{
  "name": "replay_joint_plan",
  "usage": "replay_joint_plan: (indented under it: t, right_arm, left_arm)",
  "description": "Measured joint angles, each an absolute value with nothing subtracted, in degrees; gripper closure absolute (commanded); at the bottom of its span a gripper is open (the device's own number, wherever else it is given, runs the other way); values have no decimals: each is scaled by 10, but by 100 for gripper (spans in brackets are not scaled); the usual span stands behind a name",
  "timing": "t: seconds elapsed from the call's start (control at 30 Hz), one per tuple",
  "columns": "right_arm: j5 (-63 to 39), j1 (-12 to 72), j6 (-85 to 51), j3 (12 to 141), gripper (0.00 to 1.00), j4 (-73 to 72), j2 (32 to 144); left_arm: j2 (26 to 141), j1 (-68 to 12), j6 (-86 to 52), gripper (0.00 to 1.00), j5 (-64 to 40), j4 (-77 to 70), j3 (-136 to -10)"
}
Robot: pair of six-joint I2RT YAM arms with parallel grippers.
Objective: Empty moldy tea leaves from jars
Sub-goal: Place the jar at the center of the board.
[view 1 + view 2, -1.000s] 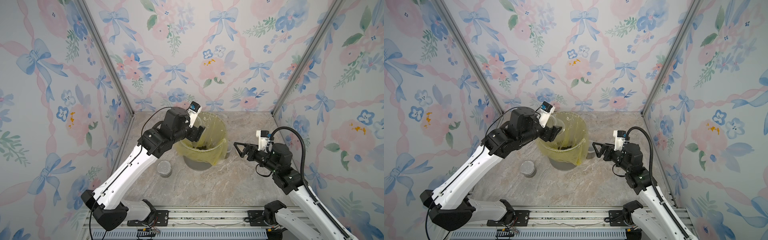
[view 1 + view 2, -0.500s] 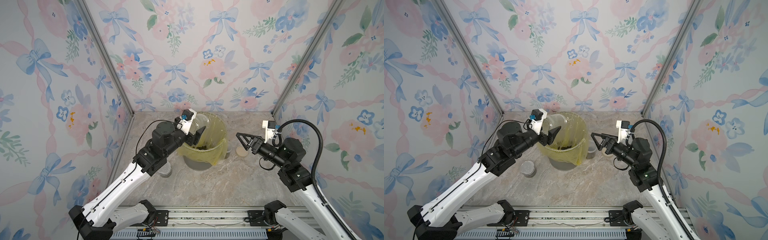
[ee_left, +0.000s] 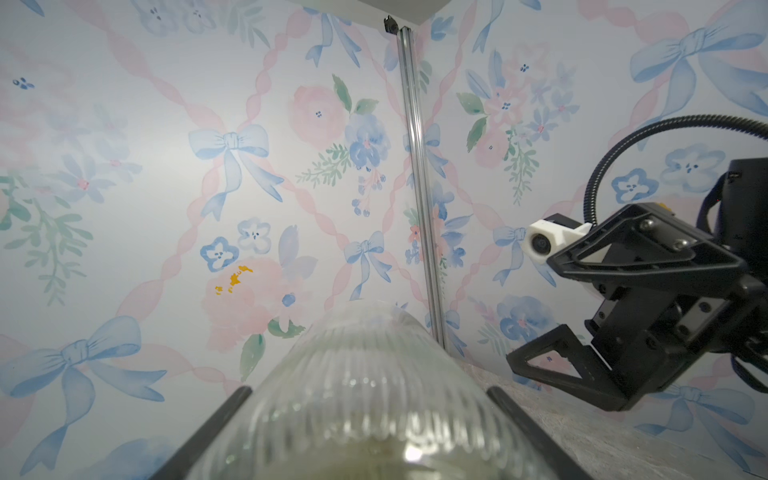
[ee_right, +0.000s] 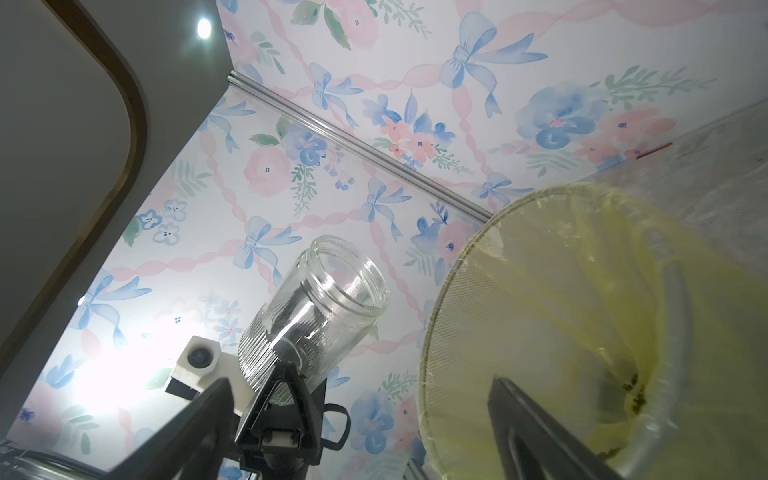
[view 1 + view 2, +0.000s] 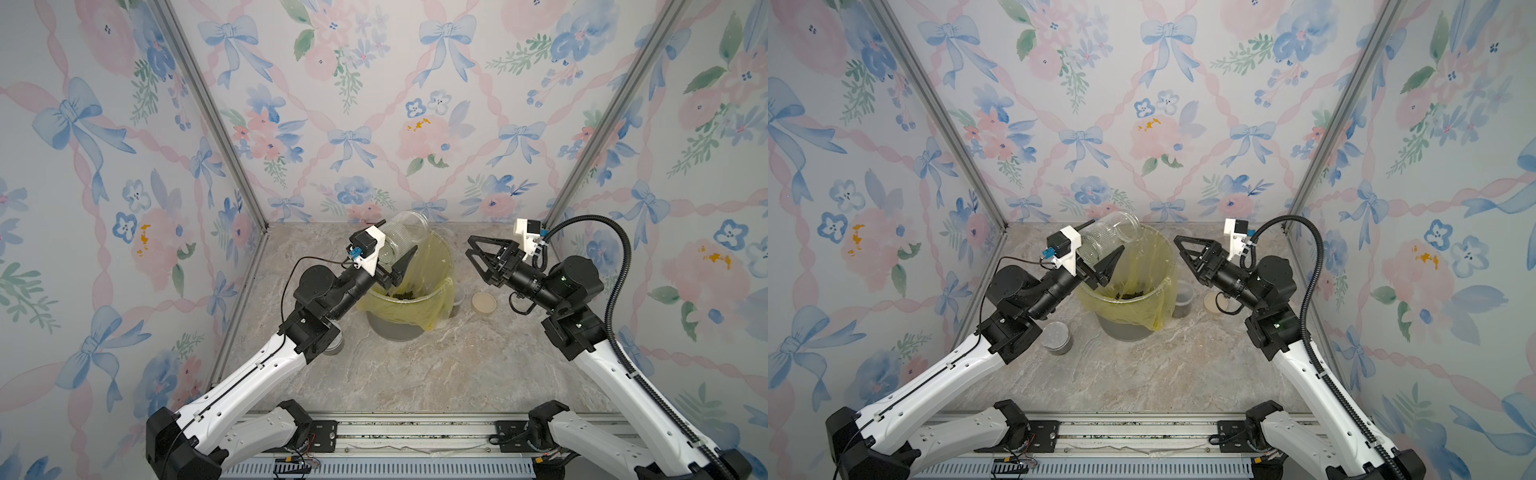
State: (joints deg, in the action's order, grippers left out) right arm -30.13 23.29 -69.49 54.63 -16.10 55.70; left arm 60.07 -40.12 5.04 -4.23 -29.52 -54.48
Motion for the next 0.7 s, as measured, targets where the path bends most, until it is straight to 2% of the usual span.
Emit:
replay_joint_plan:
  t: [0.17,0.37,0.7]
  right_arm:
    - [-291,275,-752,556,3,-224,595]
    - [-251,321,-759,571,3,-243,608]
    - [-221,347,-762,614,3,-299,662]
  left_arm:
    - [616,-401,54,100,-59,-408,-515]
    - [646,-409,54,100,-72,-500,-494]
    - [696,-423,47,100,-76,-610,-494]
